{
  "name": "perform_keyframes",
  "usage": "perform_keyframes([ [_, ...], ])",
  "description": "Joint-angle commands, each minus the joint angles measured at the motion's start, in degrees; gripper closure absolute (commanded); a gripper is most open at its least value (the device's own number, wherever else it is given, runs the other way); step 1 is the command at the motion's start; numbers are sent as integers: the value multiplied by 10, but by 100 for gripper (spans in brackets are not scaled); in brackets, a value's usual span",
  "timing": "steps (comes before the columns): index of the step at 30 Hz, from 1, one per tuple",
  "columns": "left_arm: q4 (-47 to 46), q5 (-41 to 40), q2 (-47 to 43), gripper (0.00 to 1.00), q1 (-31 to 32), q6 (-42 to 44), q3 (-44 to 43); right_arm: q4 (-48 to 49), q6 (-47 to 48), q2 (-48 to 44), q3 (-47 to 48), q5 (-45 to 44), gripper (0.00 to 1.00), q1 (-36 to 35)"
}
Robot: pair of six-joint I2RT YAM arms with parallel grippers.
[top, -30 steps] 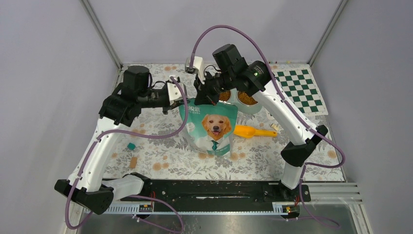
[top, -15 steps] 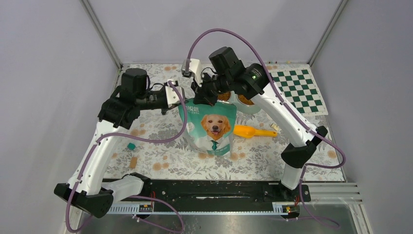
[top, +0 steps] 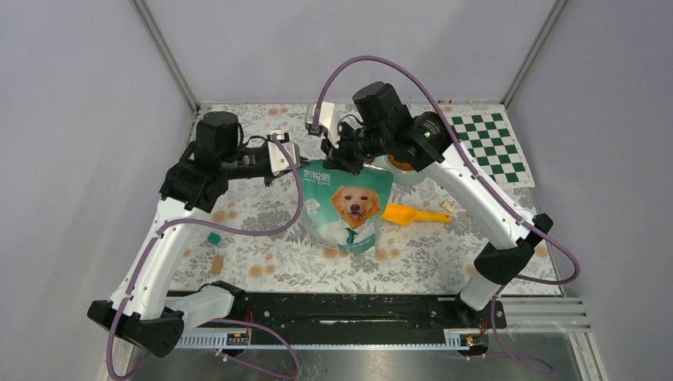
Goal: Serve the pet food
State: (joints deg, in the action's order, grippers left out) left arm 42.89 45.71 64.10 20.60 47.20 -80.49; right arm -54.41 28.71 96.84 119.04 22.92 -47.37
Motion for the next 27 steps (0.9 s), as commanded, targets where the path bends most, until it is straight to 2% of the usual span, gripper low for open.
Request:
perform_keyframes([
  [1,38,-152,-30,100,-68,24,3,-220,23,-102,-13,-149,93,74],
  [8,38,-159,-31,100,-69,24,4,-219,23,-122,-38,-153,90,78],
  [14,38,-167,-34,100,-70,23,6,-212,28,-149,-76,-187,96,88],
  [23,39,-163,-36,100,-70,21,3,-197,33,-208,-127,-215,97,108],
  [27,38,-163,-37,100,-70,20,3,-183,18,-225,-138,-226,92,112],
])
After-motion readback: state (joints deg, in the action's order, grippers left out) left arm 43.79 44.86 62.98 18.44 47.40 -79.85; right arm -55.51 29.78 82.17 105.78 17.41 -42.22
